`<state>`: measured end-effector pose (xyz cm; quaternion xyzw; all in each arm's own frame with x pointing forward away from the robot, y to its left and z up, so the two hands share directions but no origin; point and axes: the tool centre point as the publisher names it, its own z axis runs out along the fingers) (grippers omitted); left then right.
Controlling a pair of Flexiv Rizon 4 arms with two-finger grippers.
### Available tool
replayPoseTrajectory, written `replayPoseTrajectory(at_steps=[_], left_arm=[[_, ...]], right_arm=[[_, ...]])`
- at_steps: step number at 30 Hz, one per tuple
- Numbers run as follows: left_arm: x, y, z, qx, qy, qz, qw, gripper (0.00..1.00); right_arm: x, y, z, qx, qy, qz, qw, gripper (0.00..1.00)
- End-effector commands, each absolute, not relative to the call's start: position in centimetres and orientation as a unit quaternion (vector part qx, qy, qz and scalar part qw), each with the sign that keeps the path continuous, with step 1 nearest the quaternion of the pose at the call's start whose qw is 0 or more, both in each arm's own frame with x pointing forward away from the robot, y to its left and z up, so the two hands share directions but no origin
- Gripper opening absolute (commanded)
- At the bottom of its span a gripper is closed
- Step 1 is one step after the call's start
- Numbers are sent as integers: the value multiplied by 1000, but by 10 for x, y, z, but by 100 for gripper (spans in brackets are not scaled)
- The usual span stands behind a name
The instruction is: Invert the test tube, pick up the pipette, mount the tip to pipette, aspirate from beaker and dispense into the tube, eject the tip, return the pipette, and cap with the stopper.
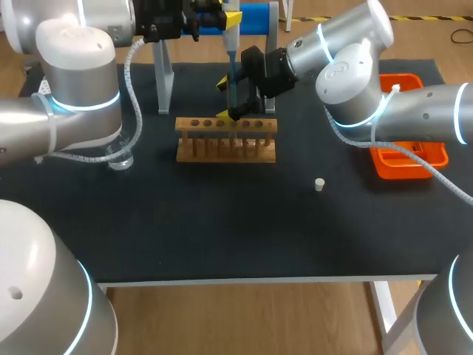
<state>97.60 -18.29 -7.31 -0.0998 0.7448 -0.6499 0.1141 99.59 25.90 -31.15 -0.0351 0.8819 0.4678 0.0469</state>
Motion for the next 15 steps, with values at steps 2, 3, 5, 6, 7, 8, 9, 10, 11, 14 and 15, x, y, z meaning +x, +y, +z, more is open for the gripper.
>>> replayPoseTrajectory(at_steps=[2, 3, 5, 6, 7, 8, 9, 10, 11, 14, 15], left_arm=[[975, -184, -74, -100, 744, -651, 116, 0], [975, -184, -75, -100, 744, -651, 116, 0], [975, -184, -75, -101, 744, -651, 116, 0], [975, -184, -75, -101, 744, -650, 115, 0], [975, -184, -76, -101, 744, -650, 115, 0], [975, -184, -76, -101, 744, -650, 115, 0], [975, -184, -76, -101, 744, -650, 115, 0], [975, -184, -76, -101, 744, -650, 115, 0], [975, -184, -76, -101, 744, -651, 115, 0], [975, -185, -77, -101, 744, -651, 115, 0], [976, -185, -77, -101, 744, -651, 115, 0]], right_arm=[[996, 258, -310, -36, 883, 466, 45, 100], [996, 258, -310, -36, 883, 466, 45, 100], [996, 258, -310, -36, 883, 466, 45, 100], [996, 258, -310, -36, 883, 466, 45, 100], [996, 258, -310, -36, 883, 466, 45, 100], [996, 258, -310, -36, 883, 466, 45, 100], [996, 258, -310, -36, 883, 466, 45, 100], [996, 258, -310, -36, 883, 466, 45, 100], [996, 258, -310, -36, 883, 466, 45, 100], [996, 258, -310, -36, 883, 466, 45, 100], [996, 258, -310, -36, 883, 466, 45, 100]])
